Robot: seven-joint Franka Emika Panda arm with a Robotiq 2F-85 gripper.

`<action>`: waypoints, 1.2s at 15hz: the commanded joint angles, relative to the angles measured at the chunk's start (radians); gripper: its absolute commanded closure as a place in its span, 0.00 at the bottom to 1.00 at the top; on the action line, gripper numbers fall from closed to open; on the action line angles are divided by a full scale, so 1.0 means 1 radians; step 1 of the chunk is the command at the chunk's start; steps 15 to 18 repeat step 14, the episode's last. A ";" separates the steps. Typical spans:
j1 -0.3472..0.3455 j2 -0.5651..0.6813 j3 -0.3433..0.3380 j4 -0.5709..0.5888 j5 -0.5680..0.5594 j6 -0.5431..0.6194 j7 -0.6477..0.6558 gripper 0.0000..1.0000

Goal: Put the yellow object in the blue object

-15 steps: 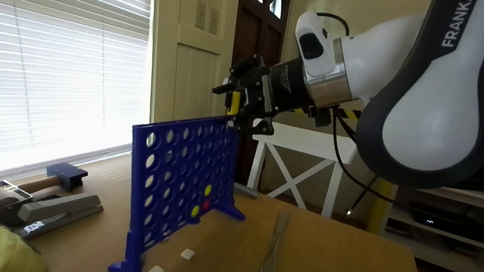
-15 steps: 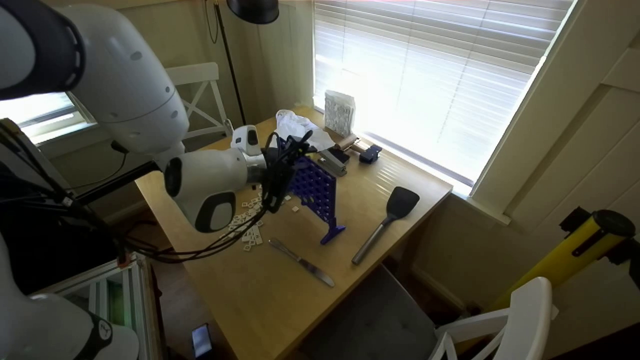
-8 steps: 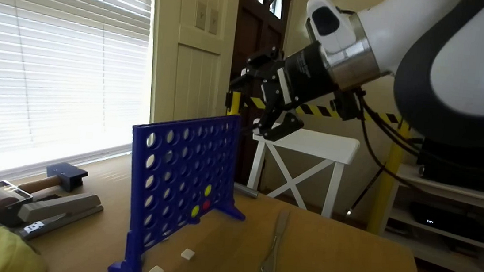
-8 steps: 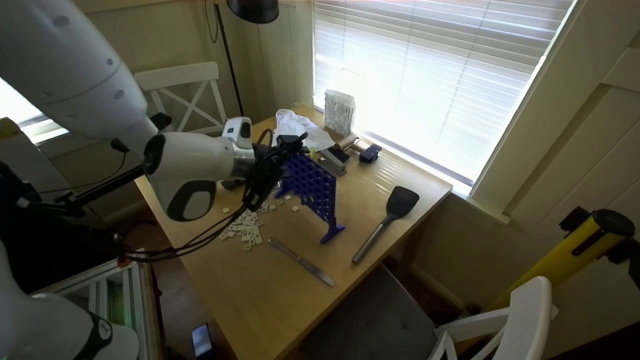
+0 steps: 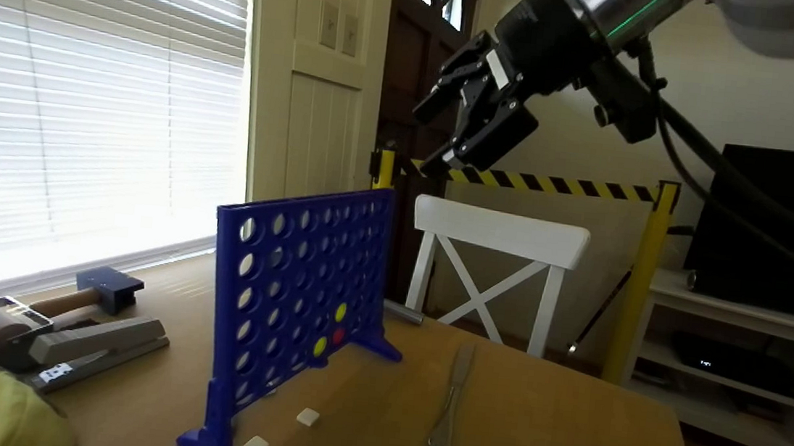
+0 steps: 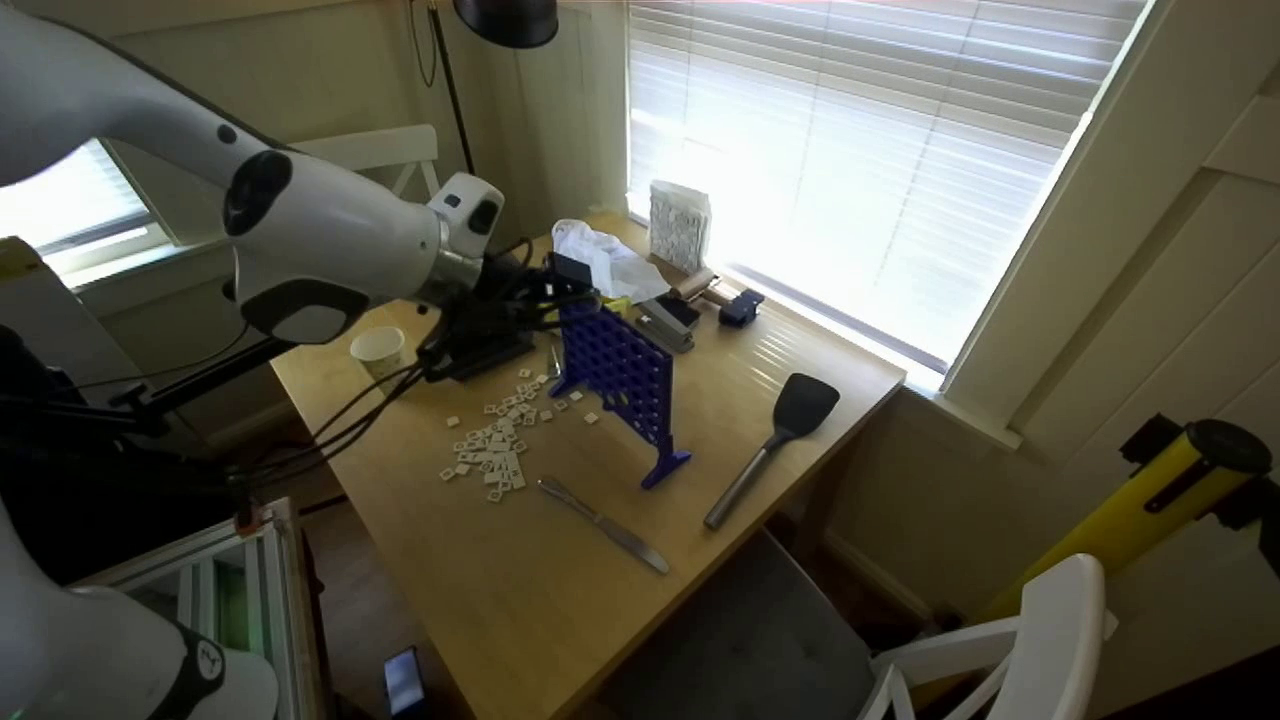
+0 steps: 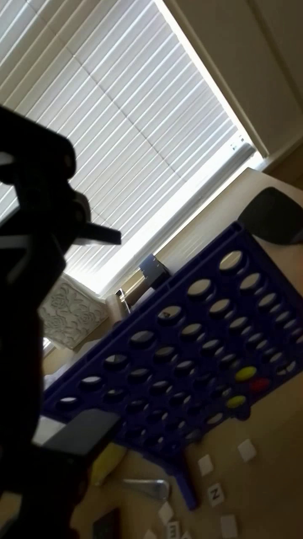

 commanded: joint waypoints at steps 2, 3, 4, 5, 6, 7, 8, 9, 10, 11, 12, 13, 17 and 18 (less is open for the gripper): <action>-0.088 -0.200 0.124 -0.022 0.336 -0.203 -0.036 0.00; -0.126 -0.207 0.161 -0.015 0.400 -0.218 -0.027 0.00; -0.161 -0.209 0.194 0.000 0.467 -0.235 -0.028 0.00; -0.205 -0.208 0.232 0.000 0.517 -0.242 -0.012 0.00; -0.242 -0.201 0.268 0.000 0.561 -0.247 0.003 0.00; -0.272 -0.186 0.298 0.000 0.600 -0.261 0.014 0.00; -0.284 -0.157 0.313 -0.001 0.623 -0.267 0.030 0.00; -0.289 -0.142 0.320 -0.003 0.645 -0.289 0.044 0.00; -0.257 -0.172 0.286 -0.006 0.594 -0.262 0.013 0.00; -0.268 -0.159 0.298 -0.007 0.610 -0.273 0.022 0.00; -0.273 -0.149 0.303 -0.007 0.612 -0.275 0.031 0.00; -0.274 -0.141 0.304 -0.007 0.612 -0.275 0.036 0.00; -0.274 -0.138 0.304 -0.007 0.612 -0.275 0.039 0.00; -0.274 -0.138 0.304 -0.007 0.612 -0.275 0.039 0.00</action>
